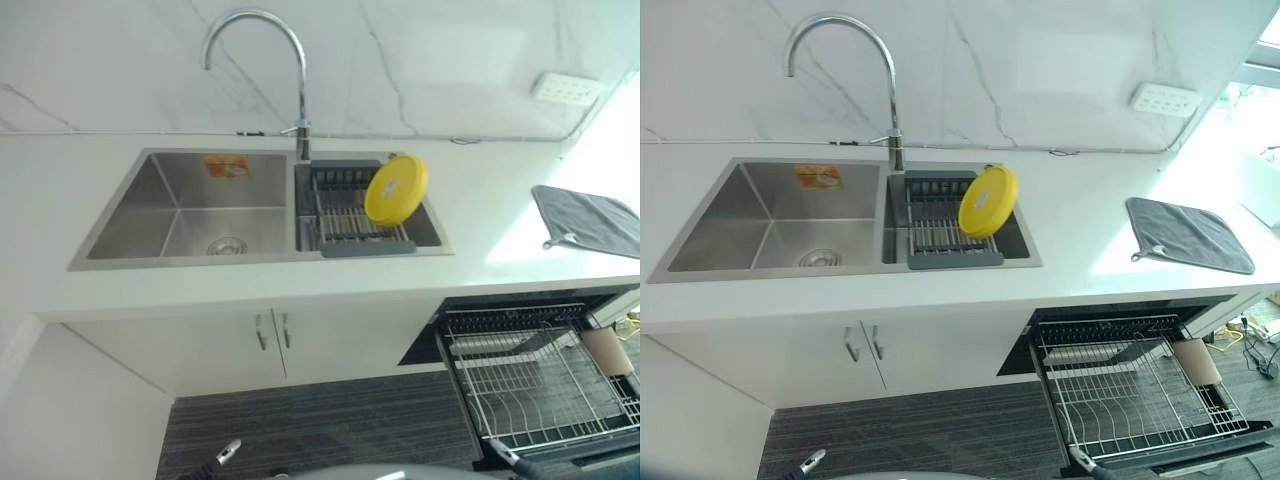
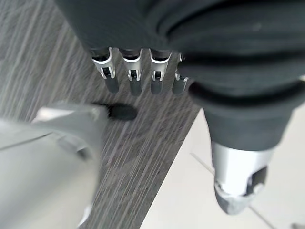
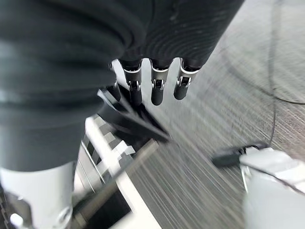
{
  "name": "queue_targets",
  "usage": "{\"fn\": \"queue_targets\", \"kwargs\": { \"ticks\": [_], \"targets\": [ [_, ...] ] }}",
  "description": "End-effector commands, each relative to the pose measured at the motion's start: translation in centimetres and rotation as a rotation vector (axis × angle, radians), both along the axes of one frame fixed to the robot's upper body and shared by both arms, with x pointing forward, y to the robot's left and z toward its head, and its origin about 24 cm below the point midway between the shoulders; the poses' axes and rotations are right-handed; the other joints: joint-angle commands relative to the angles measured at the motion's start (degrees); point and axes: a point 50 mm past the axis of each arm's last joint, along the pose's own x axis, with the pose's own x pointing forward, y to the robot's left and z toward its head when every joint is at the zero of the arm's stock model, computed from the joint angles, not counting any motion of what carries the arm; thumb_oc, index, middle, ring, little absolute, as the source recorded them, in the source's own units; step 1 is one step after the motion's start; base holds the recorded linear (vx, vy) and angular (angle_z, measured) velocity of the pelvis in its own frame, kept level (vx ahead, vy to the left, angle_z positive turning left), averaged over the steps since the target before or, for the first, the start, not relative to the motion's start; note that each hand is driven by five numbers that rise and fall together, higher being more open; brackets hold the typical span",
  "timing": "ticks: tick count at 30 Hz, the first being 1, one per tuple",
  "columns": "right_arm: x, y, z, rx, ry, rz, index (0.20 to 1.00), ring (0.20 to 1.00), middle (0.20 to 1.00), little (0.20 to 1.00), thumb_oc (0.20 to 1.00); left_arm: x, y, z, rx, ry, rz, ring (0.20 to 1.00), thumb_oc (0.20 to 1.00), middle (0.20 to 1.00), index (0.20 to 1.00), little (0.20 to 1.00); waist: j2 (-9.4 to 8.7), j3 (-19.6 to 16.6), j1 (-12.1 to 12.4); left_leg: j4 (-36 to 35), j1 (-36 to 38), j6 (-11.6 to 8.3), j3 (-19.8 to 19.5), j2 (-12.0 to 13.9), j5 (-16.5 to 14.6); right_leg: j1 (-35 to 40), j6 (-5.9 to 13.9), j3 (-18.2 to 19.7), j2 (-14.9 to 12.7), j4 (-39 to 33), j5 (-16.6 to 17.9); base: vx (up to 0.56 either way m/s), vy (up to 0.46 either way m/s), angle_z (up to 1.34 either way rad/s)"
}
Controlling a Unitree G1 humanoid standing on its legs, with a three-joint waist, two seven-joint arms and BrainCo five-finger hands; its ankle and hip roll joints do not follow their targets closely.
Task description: Place the dishes in the dishwasher.
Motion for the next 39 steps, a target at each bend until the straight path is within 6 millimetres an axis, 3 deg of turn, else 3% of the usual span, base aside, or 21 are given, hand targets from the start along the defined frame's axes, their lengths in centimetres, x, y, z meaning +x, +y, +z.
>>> {"fn": "queue_targets", "kwargs": {
  "ticks": [1,3,6,10,11,14,17,21,23,25,27,29,30,31,32,33,34,35,37,39],
  "targets": [
    [2.2,-7.7,5.4,-0.295,-0.051,-0.144,1.000,1.000,1.000,1.000,1.000,-1.0,-1.4,-0.6,-0.036,0.032,0.017,1.000,1.000,1.000,1.000,1.000,2.44,0.60,-0.28,0.42,-3.16,-3.33,-4.02,2.14,-2.87,-1.21,3.75,0.82,-0.18,-0.15,-0.78,0.12,0.262,-0.10],
    [2.9,-9.9,7.8,-0.381,-0.117,-0.175,1.000,1.000,1.000,1.000,1.000,-1.1,-1.5,-0.7,-0.045,0.034,0.019,1.000,1.000,1.000,1.000,1.000,2.31,0.86,-0.81,0.42,-3.40,-2.85,-4.72,1.53,-3.25,-3.05,3.65,1.97,-0.18,2.38,0.35,0.08,0.208,-0.08],
    [5.0,-13.2,13.8,-0.598,-0.285,-0.174,1.000,1.000,1.000,1.000,1.000,-2.1,-1.8,-0.9,-0.076,0.054,0.021,1.000,1.000,1.000,1.000,1.000,2.17,1.26,-1.95,0.42,-4.02,-2.05,-5.02,0.74,-3.83,-6.59,2.98,3.23,0.06,8.80,1.51,0.09,0.228,-0.06],
    [7.1,-14.2,19.1,-0.846,-0.389,-0.119,1.000,1.000,1.000,1.000,1.000,-3.5,-2.5,-1.2,-0.095,0.074,0.065,1.000,1.000,1.000,1.000,1.000,2.44,1.73,-1.45,0.42,-3.58,-1.56,-3.61,0.23,-4.33,-7.47,2.65,0.11,-1.83,12.68,2.53,0.09,0.112,-0.20],
    [8.1,-13.8,21.2,-0.927,-0.447,-0.087,1.000,1.000,1.000,1.000,1.000,-4.2,-2.7,-1.3,-0.102,0.087,0.078,1.000,1.000,1.000,1.000,1.000,2.54,2.05,-1.85,0.42,-3.00,-1.71,-2.33,0.06,-4.42,-7.03,2.30,-1.67,0.39,10.48,-0.35,0.15,0.050,-0.40],
    [9.2,-12.6,24.2,-1.023,-0.554,-0.025,1.000,1.000,1.000,1.000,1.000,-4.7,-3.5,-1.6,-0.105,0.099,0.065,1.000,1.000,1.000,1.000,1.000,2.35,2.35,-3.01,0.42,-2.61,-2.55,-1.30,-0.68,-4.04,-5.72,0.63,-2.47,5.23,0.96,-2.52,0.15,-0.031,-0.37],
    [10.6,-10.3,26.2,-1.035,-0.681,0.053,1.000,1.000,1.000,1.000,1.000,-4.8,-4.2,-1.8,-0.096,0.090,0.093,1.000,1.000,1.000,1.000,1.000,2.58,3.13,-4.00,0.42,-2.07,-3.06,-0.71,-1.04,-4.30,-5.04,0.00,-0.79,6.55,-7.46,-1.70,0.12,-0.102,-0.03],
    [11.8,-8.1,28.0,-1.056,-0.812,0.160,1.000,1.000,1.000,1.000,1.000,-4.9,-3.9,-1.8,-0.081,0.070,0.094,1.000,1.000,1.000,1.000,1.000,3.02,3.92,-5.63,0.42,-0.41,-2.64,-1.16,-1.79,-5.93,-8.17,1.90,1.75,3.60,-10.53,3.83,0.14,-0.167,0.01],
    [12.0,-7.1,29.3,-1.088,-0.896,0.201,1.000,1.000,1.000,1.000,1.000,-5.2,-3.3,-1.6,-0.063,0.075,0.096,1.000,1.000,1.000,1.000,1.000,3.49,3.88,-6.49,0.42,1.17,-2.10,-1.20,-1.51,-7.10,-9.52,2.44,3.41,2.07,-10.40,4.37,0.29,-0.310,0.47],
    [12.2,-6.6,30.3,-1.130,-0.939,0.230,1.000,1.000,1.000,1.000,1.000,-5.3,-3.2,-1.6,-0.063,0.079,0.110,1.000,1.000,1.000,1.000,1.000,3.87,2.99,-6.28,0.42,2.66,-2.38,-0.26,-0.41,-8.30,-7.61,3.11,2.05,2.08,-12.65,2.90,0.34,-0.379,0.48],
    [12.4,-6.2,31.6,-1.193,-0.968,0.279,1.000,1.000,1.000,1.000,1.000,-5.6,-3.3,-1.7,-0.075,0.076,0.141,1.000,1.000,1.000,1.000,1.000,3.73,2.54,-6.41,0.42,3.95,-2.66,2.29,0.41,-8.04,-6.40,2.45,0.22,2.17,-14.20,3.11,0.21,-0.398,0.08],
    [12.6,-5.9,33.2,-1.234,-0.992,0.349,1.000,1.000,1.000,1.000,1.000,-5.9,-3.5,-1.7,-0.069,0.073,0.131,1.000,1.000,1.000,1.000,1.000,4.10,1.53,-6.17,0.69,5.63,-3.63,2.86,1.05,-8.50,-4.42,1.69,-0.27,3.15,-15.25,1.51,0.29,-0.326,0.22],
    [12.6,-5.9,33.9,-1.244,-0.999,0.375,1.000,1.000,1.000,1.000,1.000,-5.9,-3.9,-1.9,-0.076,0.069,0.118,1.000,1.000,1.000,1.000,1.000,3.84,1.80,-6.04,7.77,4.26,-5.74,4.07,2.77,-7.14,-3.31,0.32,-0.73,3.56,-15.37,0.86,0.22,-0.214,0.22],
    [12.5,-5.9,34.0,-1.247,-1.000,0.379,1.000,1.000,1.000,1.000,1.000,-5.9,-4.0,-1.9,-0.077,0.067,0.112,1.000,1.000,1.000,1.000,1.000,3.86,1.99,-5.96,10.26,3.33,-6.44,3.82,3.37,-6.96,-3.01,-0.06,-0.74,3.81,-15.43,0.62,0.09,-0.295,0.27],
    [12.4,-5.9,34.8,-1.268,-1.003,0.404,1.000,1.000,1.000,1.000,1.000,-5.9,-4.5,-2.0,-0.086,0.056,0.096,1.000,1.000,1.000,1.000,1.000,3.44,2.94,-5.44,19.55,-1.75,-8.86,2.67,5.05,-3.33,-2.35,-1.99,-0.97,4.26,-15.44,0.43,0.05,-0.185,0.23],
    [12.4,-5.8,35.3,-1.278,-1.010,0.423,1.000,1.000,1.000,1.000,1.000,-5.9,-4.9,-2.1,-0.095,0.050,0.102,1.000,1.000,1.000,1.000,1.000,3.55,3.39,-5.01,23.17,-4.83,-10.51,1.37,6.50,-0.60,-1.42,-2.76,-0.33,4.75,-15.67,-0.15,0.13,-0.052,0.12],
    [12.8,-5.7,36.1,-1.278,-1.024,0.442,1.000,1.000,1.000,1.000,1.000,-5.7,-5.1,-2.1,-0.104,0.046,0.109,1.000,1.000,1.000,1.000,1.000,3.61,3.62,-4.76,18.20,-6.40,-11.54,1.08,9.59,-0.52,-0.23,-2.01,1.10,4.38,-15.95,-1.28,0.15,0.146,-0.01],
    [13.2,-5.5,36.6,-1.283,-1.035,0.453,1.000,1.000,1.000,1.000,1.000,-5.6,-5.2,-2.1,-0.108,0.047,0.106,1.000,1.000,1.000,1.000,1.000,3.52,3.64,-4.82,14.11,-6.04,-11.29,2.19,11.08,-0.88,-0.11,-1.51,1.03,3.68,-16.02,-1.32,0.12,0.233,-0.15],
    [13.9,-4.9,37.7,-1.297,-1.093,0.471,1.000,1.000,1.000,1.000,1.000,-5.5,-5.3,-2.2,-0.110,0.052,0.086,1.000,1.000,1.000,1.000,1.000,3.45,4.03,-5.01,8.27,-4.14,-10.57,3.69,12.70,2.47,-0.14,-1.03,0.25,2.33,-15.99,-0.96,0.01,0.227,-0.39],
    [14.0,-4.6,37.7,-1.289,-1.122,0.466,1.000,1.000,1.000,1.000,1.000,-5.4,-5.3,-2.2,-0.102,0.064,0.076,1.000,1.000,1.000,1.000,1.000,3.65,3.56,-5.03,3.82,-1.68,-10.32,3.59,11.07,1.41,-0.22,0.00,-0.18,1.55,-15.99,-0.51,0.05,0.192,-0.68]
  ]
}}
